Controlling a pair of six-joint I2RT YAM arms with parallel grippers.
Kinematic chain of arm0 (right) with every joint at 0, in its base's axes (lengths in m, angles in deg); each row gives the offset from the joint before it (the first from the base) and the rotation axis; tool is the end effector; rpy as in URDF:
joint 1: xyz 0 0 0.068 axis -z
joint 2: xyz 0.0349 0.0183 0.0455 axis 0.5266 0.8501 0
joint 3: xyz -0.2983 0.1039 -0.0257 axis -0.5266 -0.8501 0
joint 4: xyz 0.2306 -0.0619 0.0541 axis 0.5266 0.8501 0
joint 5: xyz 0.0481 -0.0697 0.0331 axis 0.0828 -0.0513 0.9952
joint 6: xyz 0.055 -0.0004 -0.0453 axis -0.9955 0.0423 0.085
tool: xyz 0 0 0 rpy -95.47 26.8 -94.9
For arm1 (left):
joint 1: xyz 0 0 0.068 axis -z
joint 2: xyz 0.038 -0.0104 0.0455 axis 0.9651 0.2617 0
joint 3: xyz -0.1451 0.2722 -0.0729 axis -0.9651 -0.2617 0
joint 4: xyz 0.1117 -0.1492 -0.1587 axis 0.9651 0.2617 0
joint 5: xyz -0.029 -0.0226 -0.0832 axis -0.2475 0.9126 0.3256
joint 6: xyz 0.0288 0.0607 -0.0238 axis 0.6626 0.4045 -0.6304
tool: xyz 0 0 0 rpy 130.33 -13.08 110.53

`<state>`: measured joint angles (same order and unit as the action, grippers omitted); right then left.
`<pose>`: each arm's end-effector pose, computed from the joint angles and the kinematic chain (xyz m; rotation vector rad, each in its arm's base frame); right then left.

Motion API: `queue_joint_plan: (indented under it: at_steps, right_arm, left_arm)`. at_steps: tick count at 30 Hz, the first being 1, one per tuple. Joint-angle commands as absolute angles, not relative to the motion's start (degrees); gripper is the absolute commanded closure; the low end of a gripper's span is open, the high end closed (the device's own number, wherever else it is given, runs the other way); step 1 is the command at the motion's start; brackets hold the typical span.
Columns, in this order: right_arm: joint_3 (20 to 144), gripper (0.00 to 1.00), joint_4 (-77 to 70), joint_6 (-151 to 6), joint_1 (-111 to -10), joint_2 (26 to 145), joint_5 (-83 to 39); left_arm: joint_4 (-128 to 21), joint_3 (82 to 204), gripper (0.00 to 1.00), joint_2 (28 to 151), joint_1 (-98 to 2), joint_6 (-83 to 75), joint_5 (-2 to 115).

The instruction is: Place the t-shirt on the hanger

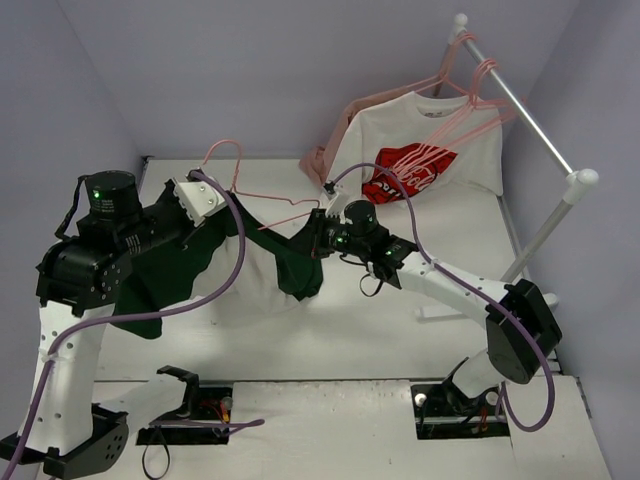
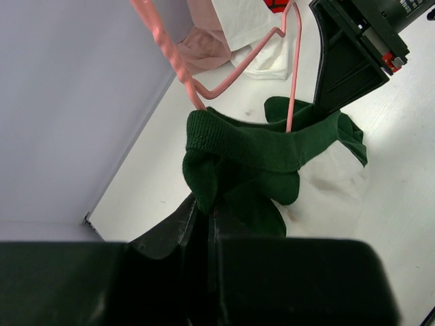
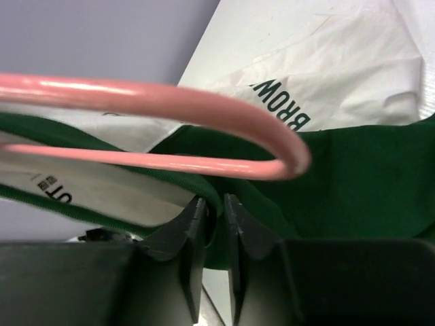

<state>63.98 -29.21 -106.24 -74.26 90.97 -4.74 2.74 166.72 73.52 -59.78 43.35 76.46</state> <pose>0.2453 0.2577 0.3591 -0.4005 1.7914 1.4150 0.1209 -0.0613 0.5230 1.0815 1.5136 -0.2199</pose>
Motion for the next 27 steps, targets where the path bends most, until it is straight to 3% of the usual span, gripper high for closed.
queue_joint_plan:
  at_steps: [1,2,13,27]
  right_arm:
    - [65.48,0.96,-34.42,-105.54,-74.67,89.74,-4.01]
    - [65.13,1.00,-34.34,-105.12,-74.58,89.40,-4.09]
    - [65.69,1.00,-24.24,-100.00,-64.30,83.37,-1.99]
    - [80.71,1.00,-8.48,-88.62,-63.14,83.91,-5.37]
  left_arm:
    - [-3.46,166.61,1.00,71.72,-59.36,42.74,77.72]
    - [-3.46,166.10,1.00,71.29,-59.36,42.74,77.72]
    - [-3.29,159.04,1.00,65.49,-59.36,44.04,75.30]
    - [-3.45,161.48,1.00,68.35,-59.36,44.31,74.16]
